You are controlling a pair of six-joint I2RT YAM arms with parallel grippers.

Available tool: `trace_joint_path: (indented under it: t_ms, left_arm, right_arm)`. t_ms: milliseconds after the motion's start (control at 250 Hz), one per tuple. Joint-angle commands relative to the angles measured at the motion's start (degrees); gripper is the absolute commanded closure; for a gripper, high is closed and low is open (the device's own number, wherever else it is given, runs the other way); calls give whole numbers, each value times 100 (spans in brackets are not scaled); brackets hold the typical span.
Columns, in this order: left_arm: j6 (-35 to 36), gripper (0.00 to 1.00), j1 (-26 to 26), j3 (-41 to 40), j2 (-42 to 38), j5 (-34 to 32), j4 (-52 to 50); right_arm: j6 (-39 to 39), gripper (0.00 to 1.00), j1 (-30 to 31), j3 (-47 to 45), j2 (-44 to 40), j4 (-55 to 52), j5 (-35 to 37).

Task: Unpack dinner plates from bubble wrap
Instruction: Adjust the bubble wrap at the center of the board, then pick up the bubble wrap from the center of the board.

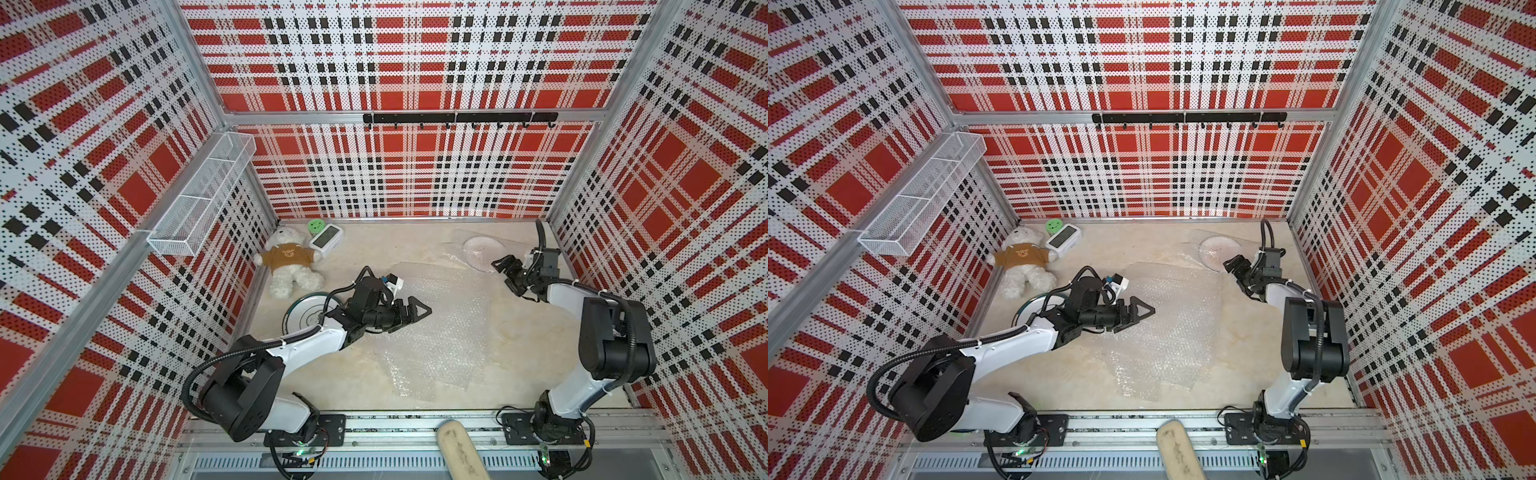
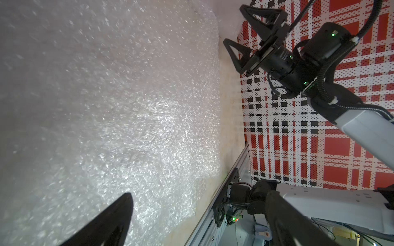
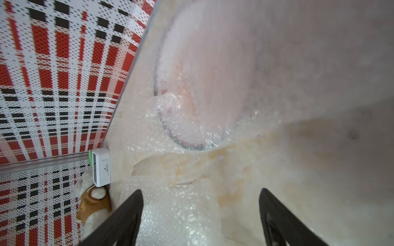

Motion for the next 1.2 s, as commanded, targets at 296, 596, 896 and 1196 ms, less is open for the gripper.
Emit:
trace_joint_path:
  t_ms: [296, 596, 896, 1196]
  left_arm:
    - [486, 1, 24, 39, -812, -180, -178]
    - [372, 1, 334, -13, -935, -4, -197]
    - [267, 0, 569, -91, -1046, 121, -188]
    - [323, 1, 720, -230, -1128, 258, -206]
  right_arm:
    - [1551, 30, 120, 159, 1406, 1775, 284]
    - [2450, 54, 118, -70, 1706, 2463, 790]
    - [3167, 76, 151, -114, 1922, 2926, 1166]
    - [2873, 100, 153, 292, 1692, 2706, 904]
